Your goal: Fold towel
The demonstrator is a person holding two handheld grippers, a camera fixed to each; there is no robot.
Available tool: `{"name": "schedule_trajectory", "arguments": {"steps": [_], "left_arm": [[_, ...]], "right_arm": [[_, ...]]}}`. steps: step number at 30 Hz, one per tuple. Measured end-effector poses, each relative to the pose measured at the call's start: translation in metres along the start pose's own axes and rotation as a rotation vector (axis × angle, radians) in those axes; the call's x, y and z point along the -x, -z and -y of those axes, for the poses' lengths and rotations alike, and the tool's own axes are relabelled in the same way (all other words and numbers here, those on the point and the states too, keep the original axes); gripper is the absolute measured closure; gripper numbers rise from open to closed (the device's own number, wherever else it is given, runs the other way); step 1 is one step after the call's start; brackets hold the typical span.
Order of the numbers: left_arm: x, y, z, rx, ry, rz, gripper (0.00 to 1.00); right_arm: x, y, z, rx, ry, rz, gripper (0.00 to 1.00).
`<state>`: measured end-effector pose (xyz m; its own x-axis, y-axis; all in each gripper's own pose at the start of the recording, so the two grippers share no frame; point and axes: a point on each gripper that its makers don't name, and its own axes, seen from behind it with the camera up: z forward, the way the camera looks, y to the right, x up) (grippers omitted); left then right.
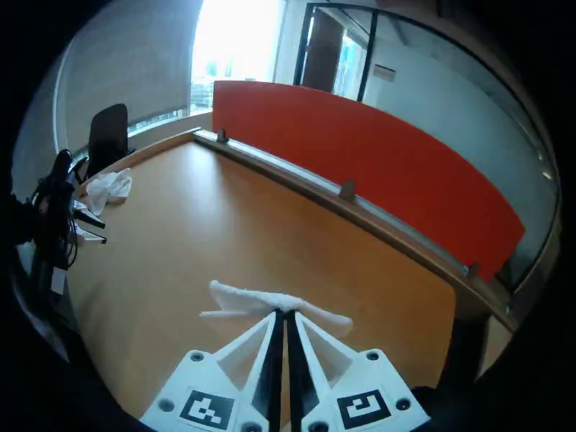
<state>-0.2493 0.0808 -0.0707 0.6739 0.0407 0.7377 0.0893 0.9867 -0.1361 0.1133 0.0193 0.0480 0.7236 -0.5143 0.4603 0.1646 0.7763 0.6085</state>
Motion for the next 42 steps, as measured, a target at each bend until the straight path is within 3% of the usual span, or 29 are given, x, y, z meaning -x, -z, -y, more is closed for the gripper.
{"name": "schedule_trajectory", "arguments": {"steps": [12,24,42], "left_arm": [[-0.004,-0.002,-0.001,-0.002,-0.005,0.001,0.22],[-0.005,-0.004,-0.003,-0.003,-0.011,0.006,0.22],[-0.010,-0.006,-0.008,0.000,-0.024,0.009,0.22]], "right_arm": [[0.017,0.007,-0.056,0.071,0.002,0.047,0.96],[0.042,0.019,-0.105,0.133,-0.039,0.099,0.96],[0.079,0.041,-0.121,0.163,-0.076,0.147,0.96]]}}
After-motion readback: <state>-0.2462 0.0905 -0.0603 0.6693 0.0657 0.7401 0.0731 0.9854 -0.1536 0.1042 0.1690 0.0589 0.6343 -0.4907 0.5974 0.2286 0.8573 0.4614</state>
